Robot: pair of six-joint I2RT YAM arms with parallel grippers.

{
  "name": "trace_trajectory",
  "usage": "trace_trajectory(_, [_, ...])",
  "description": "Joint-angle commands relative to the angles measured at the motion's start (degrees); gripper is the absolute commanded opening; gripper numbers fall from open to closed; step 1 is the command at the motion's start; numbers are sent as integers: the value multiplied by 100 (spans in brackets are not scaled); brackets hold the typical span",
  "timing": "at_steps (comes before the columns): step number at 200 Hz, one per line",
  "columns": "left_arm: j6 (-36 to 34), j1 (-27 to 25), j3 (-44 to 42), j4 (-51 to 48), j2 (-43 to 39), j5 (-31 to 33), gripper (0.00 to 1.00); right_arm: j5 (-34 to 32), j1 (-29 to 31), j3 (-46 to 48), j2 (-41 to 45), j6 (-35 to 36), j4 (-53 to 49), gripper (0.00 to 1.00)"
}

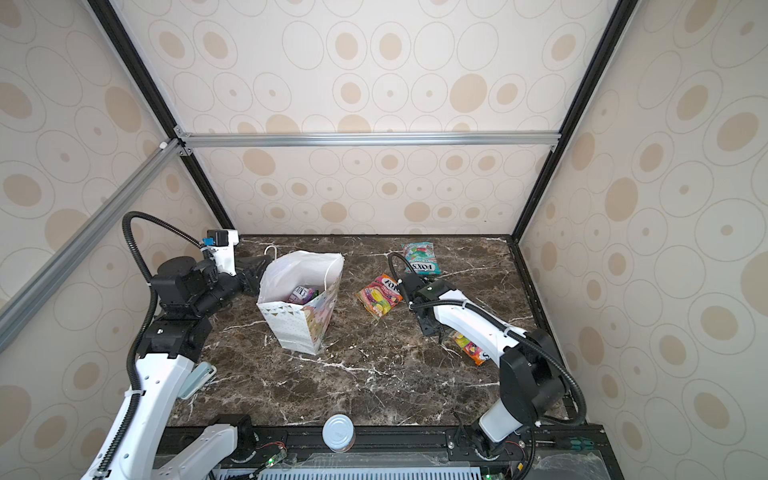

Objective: Place the snacks into the paper bag
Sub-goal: 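Move the right gripper toward the rainbow-striped packet beside the purple packet, then lower the right gripper onto the rainbow-striped packet edge and close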

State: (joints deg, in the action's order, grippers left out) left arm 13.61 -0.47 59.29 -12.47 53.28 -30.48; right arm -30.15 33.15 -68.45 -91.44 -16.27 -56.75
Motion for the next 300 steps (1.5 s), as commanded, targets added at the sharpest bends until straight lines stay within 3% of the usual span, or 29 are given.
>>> trace_trajectory(1, [-131, -1, 215, 93, -120, 6, 0, -266, -35, 51, -350, 133, 73, 58])
trace_trajectory(74, [-139, 12, 215, 101, -176, -3, 0, -486, -151, 64, -1134, 333, 228, 61])
trace_trajectory(235, [-162, 12, 224, 86, -192, -11, 0, -876, -369, 513, -1505, 595, 480, 61])
trace_trajectory(300, [-159, 12, 224, 84, -174, -11, 0, -679, -382, 609, -1442, 623, 453, 59])
